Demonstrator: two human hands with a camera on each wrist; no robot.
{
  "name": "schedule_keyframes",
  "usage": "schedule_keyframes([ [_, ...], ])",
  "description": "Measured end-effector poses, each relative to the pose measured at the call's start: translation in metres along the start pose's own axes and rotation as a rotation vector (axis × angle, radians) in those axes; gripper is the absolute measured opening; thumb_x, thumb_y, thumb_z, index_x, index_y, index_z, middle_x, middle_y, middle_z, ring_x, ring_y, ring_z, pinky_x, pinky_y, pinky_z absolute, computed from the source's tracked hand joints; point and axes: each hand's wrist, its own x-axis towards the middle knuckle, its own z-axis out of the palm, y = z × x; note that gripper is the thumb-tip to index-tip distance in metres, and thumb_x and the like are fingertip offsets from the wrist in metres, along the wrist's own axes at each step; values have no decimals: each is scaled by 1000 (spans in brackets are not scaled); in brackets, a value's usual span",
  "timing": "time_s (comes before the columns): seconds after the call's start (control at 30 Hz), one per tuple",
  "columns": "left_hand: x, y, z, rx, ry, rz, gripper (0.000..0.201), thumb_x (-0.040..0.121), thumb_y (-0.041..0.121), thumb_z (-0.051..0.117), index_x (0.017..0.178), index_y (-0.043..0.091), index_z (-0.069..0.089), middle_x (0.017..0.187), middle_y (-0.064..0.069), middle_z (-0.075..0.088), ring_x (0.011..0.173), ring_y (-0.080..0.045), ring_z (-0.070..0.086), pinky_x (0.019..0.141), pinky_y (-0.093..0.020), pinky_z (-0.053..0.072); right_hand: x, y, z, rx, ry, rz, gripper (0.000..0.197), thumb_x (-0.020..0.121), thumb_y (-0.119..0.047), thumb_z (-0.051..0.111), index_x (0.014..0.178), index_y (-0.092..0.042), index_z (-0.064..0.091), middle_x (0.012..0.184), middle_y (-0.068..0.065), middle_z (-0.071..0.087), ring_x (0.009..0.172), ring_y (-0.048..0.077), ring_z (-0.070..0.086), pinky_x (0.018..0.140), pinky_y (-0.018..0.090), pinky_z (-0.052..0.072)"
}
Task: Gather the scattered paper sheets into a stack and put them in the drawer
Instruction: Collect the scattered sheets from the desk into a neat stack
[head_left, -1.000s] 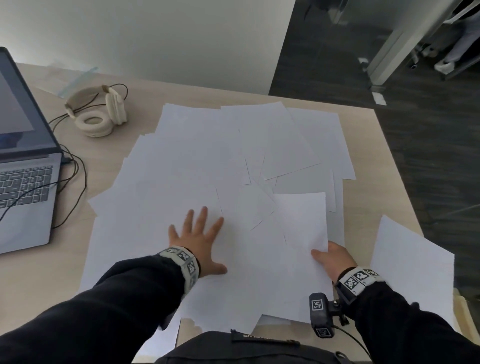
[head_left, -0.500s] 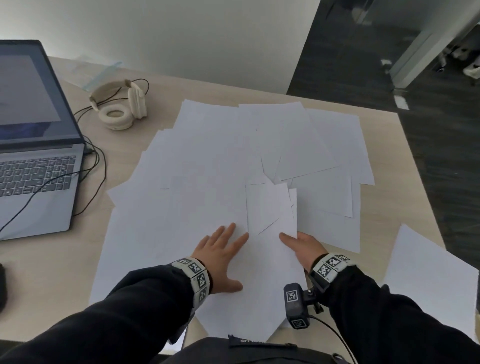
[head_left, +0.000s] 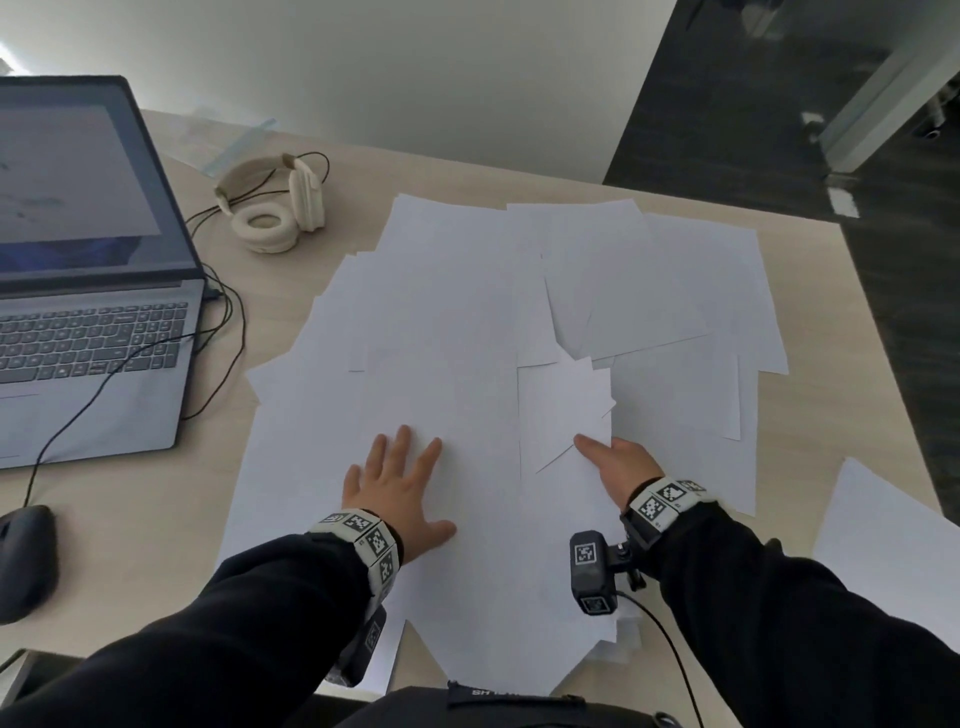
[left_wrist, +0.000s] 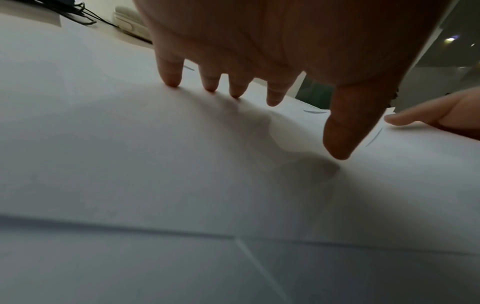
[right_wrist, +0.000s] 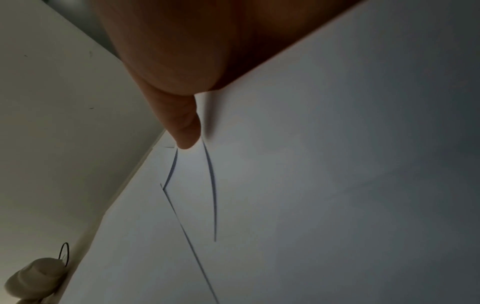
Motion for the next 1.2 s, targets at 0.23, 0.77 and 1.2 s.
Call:
schedule_keyframes([
  [0.23,-2,-6,1,15,-27,-25,115,64,73,65,148,51,-11,158,8,-30,148,-22,-23,118,-56,3,6,-13,1,-70,61,-40,21,92,-27,62,91,-7,68,92,15,69,76,24,58,62,26,42],
  [0.77,7,45,7,58,-33,95,114,69,72,63,147,49,-16,159,8,-28,148,-23,-21,118,-57,3,-34,70,-57,119,-43,94,20,71,-9,75,90,-12,68,100,14,72,96,33,66,97,50,49],
  [1.2,5,117,-2,-44,12,391,100,77,71,56,151,44,-5,162,9,-17,151,-17,-10,120,-48,11,-61,71,-48,300,-41,-22,23,83,7,66,97,-11,65,103,17,71,89,30,68,88,53,54],
])
